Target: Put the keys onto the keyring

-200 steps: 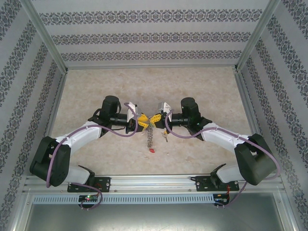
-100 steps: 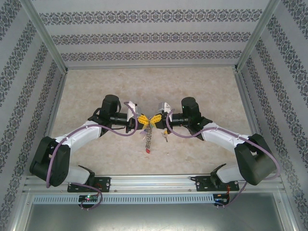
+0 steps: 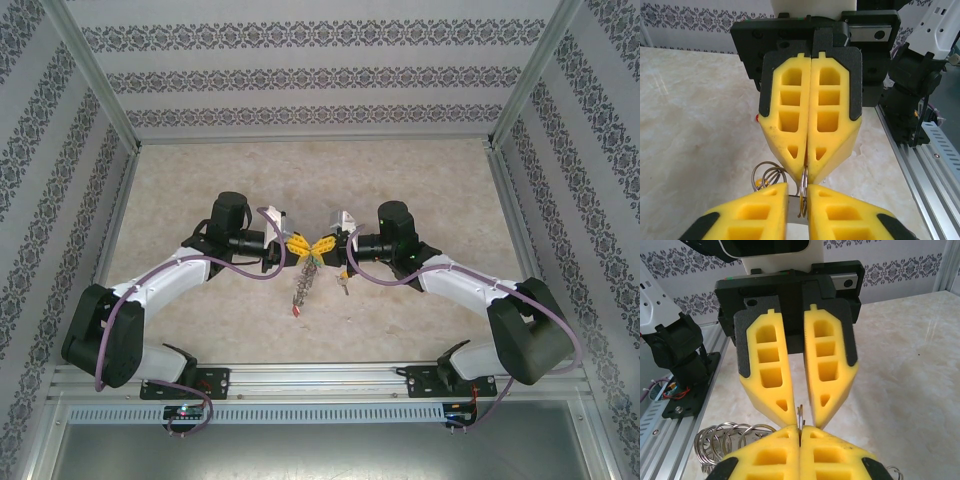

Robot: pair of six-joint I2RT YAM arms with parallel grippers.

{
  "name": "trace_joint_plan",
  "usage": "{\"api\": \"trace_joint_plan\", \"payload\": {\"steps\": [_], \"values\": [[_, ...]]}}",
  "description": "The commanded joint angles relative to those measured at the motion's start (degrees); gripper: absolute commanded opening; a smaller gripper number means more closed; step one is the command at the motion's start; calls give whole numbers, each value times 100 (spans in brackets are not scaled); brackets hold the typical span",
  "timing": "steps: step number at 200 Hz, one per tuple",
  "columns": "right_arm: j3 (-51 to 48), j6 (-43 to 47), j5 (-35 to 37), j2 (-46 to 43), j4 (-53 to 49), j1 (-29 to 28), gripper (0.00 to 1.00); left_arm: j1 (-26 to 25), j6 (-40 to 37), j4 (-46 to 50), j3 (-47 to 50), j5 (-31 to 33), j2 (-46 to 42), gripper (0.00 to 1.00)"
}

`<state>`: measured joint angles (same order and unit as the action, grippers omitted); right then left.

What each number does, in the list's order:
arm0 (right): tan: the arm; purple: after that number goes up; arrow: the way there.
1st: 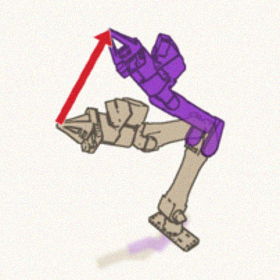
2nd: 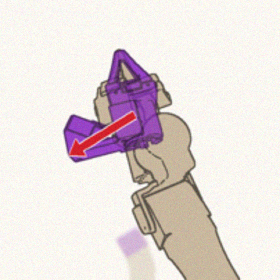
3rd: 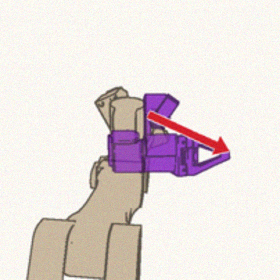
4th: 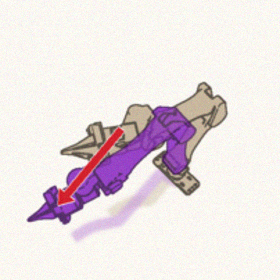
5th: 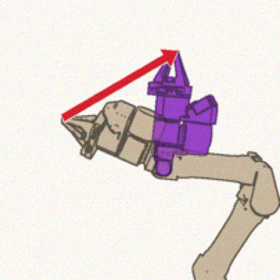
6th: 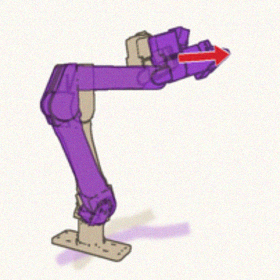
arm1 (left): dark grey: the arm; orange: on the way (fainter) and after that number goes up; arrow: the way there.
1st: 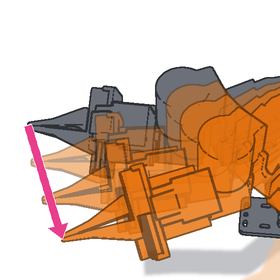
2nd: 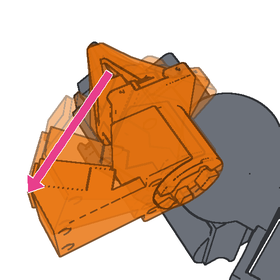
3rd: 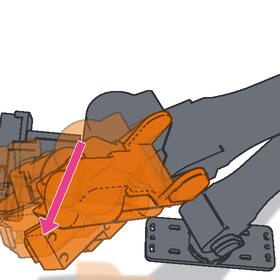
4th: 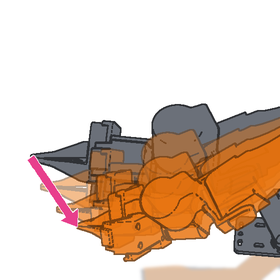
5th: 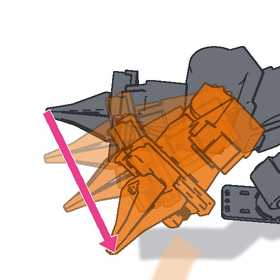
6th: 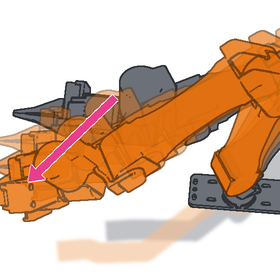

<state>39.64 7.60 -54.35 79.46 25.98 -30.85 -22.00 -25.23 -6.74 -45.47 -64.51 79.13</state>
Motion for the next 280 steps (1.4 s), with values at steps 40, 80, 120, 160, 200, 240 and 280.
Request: {"api": "trace_joint_plan", "payload": {"steps": [40, 80, 120, 160, 200, 240, 280], "values": [[193, -170, -305, -52, 517, 62, 0, 15, -298, 340, -14, -27, -150, 23], [211, -193, -270, -36, 511, 45, 0, 16, -248, 255, -60, -88, -140, 14], [263, -74, -193, -11, 253, -17, 0, 20, -89, 31, -45, -57, -196, 8], [281, -74, -157, 1, 272, -44, 0, 15, -28, -24, -58, -108, -176, 14], [308, -91, -155, 34, 263, -53, 0, 15, -46, -46, -40, -28, -170, 8], [338, -27, 77, -13, -44, -61, 10, 8, 75, -226, 62, 296, -317, 0], [369, 466, 543, -530, -1143, 14, 37, 11, -51, -328, 310, 1050, -687, 0]]}}
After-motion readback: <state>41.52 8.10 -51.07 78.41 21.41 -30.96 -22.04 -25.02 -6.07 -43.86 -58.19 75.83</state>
